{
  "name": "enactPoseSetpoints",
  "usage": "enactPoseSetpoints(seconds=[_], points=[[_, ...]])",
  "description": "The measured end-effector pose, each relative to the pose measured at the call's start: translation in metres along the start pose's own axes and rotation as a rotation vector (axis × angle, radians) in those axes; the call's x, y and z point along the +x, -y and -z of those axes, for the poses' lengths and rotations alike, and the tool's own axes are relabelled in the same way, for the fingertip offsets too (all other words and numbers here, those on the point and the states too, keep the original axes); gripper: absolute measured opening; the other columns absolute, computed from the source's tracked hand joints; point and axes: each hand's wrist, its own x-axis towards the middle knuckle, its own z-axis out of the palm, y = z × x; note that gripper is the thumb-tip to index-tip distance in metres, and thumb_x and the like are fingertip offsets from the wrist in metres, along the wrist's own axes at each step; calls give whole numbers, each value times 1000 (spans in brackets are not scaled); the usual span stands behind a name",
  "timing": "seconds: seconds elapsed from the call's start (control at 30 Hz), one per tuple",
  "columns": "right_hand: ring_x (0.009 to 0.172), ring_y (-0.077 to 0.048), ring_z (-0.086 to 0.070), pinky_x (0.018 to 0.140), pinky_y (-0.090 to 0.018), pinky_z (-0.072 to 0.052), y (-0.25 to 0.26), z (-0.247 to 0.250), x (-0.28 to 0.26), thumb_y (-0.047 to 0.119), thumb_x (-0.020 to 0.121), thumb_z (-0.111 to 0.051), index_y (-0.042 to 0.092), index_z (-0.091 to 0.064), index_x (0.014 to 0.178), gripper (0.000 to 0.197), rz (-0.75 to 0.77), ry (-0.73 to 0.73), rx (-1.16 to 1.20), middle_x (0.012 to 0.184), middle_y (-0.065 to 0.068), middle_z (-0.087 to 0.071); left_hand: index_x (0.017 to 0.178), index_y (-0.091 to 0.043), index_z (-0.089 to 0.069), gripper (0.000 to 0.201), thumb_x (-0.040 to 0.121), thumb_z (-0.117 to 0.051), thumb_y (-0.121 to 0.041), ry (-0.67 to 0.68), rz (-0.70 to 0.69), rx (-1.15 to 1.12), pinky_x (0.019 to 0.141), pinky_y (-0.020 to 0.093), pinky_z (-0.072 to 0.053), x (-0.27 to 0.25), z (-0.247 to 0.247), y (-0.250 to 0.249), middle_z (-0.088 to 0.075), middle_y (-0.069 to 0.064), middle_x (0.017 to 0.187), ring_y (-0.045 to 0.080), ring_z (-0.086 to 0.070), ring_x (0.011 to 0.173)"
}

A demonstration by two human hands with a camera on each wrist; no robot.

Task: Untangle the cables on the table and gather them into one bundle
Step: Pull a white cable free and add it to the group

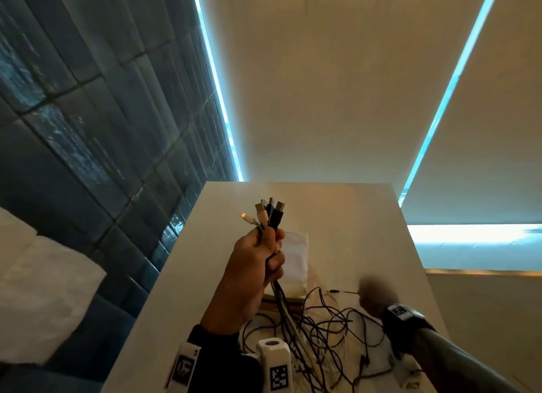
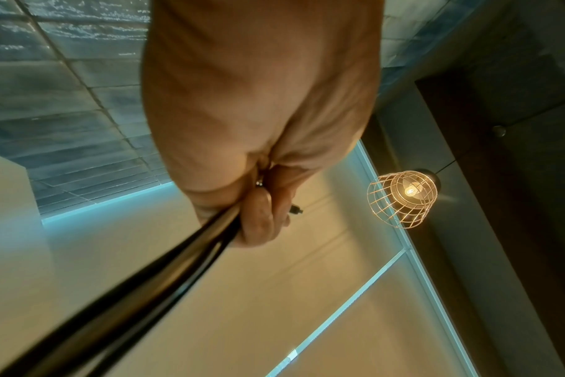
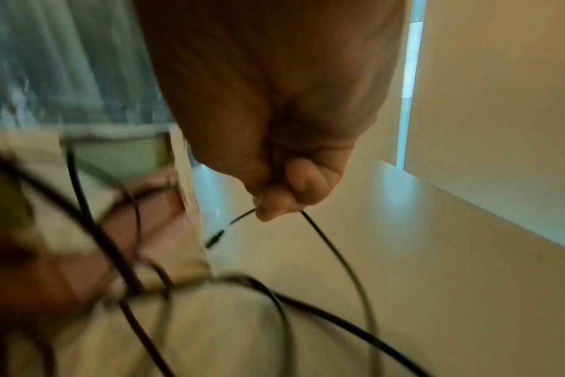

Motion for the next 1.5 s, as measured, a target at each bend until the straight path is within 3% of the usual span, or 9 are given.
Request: enactPoseSetpoints(seconds=[0.13, 0.33, 0.53, 0.73, 0.97, 1.13, 1.33, 1.4, 1.5], points=[[36, -13, -55, 43, -25, -50, 31, 40, -21, 14, 92, -55, 3, -62, 76, 20, 0, -124, 606, 64, -9, -72, 87, -4, -57, 24, 100, -40, -17, -18, -10, -16, 51, 24, -39, 5, -7, 6, -51, 4, 66, 12, -49, 56], [42, -16, -43, 39, -23, -34, 98, 93, -100, 19, 97, -55, 5, -60, 93, 16, 334, -174, 1159, 68, -12, -72, 91, -4, -64, 24, 98, -46, -17, -19, 50, 51, 87, 39, -53, 13, -14, 19, -69, 14, 105, 24, -66, 101], [58, -15, -63, 59, -19, -52, 132, 99, -138, -1, 94, -53, -10, -59, 93, 10, 628, -196, 1443, 86, -18, -68, 106, 0, -64, 32, 98, -45, -25, 25, 19, 105, 92, 49, -52, 15, -9, 19, -70, 12, 111, 29, -67, 103], [69, -18, -57, 69, -28, -52, 139, 93, -138, -2, 92, -56, -5, -65, 100, 12, 709, -211, 1488, 80, -11, -61, 98, -2, -63, 30, 96, -47, -28, -44, -101, 96, 83, 50, -54, 9, -11, 19, -72, 16, 99, 32, -68, 99], [66, -14, -58, 66, -25, -51, 141, 89, -139, -3, 92, -56, 4, -68, 108, 21, 692, -297, 1434, 79, -16, -64, 125, 4, -47, 42, 97, -47, -27, -19, -118, 47, 95, 52, -49, 7, -16, 18, -73, 15, 99, 25, -69, 102], [65, -15, -59, 65, -27, -52, 142, 86, -139, -5, 92, -55, 6, -69, 100, 19, 692, -361, 1379, 75, -9, -63, 101, 3, -68, 43, 84, -52, -34, 83, 6, -60, 95, 39, -48, 5, -9, 18, -71, 13, 111, 25, -64, 110], [61, -8, -53, 60, -25, -45, 141, 89, -138, 2, 92, -59, 2, -68, 93, 9, 715, -339, 1327, 74, -12, -60, 95, -3, -53, 26, 101, -36, -22, 46, 22, -201, 76, 38, -56, 4, -8, 10, -69, 18, 85, 40, -64, 105], [61, -4, -52, 60, -20, -42, 137, 88, -137, 4, 91, -61, 3, -67, 84, 10, 710, -311, 1315, 68, -7, -63, 95, -2, -49, 27, 103, -32, -22, 33, -40, -243, 81, 41, -56, 1, -9, 5, -68, 13, 74, 36, -69, 95], [53, 1, -45, 56, -12, -36, 126, 77, -134, 5, 92, -60, 3, -66, 76, 17, 679, -258, 1247, 57, 12, -56, 86, -8, -49, 27, 103, -33, -22, -53, -147, -241, 60, 33, -54, 3, -7, 2, -54, 3, 57, 18, -61, 56]])
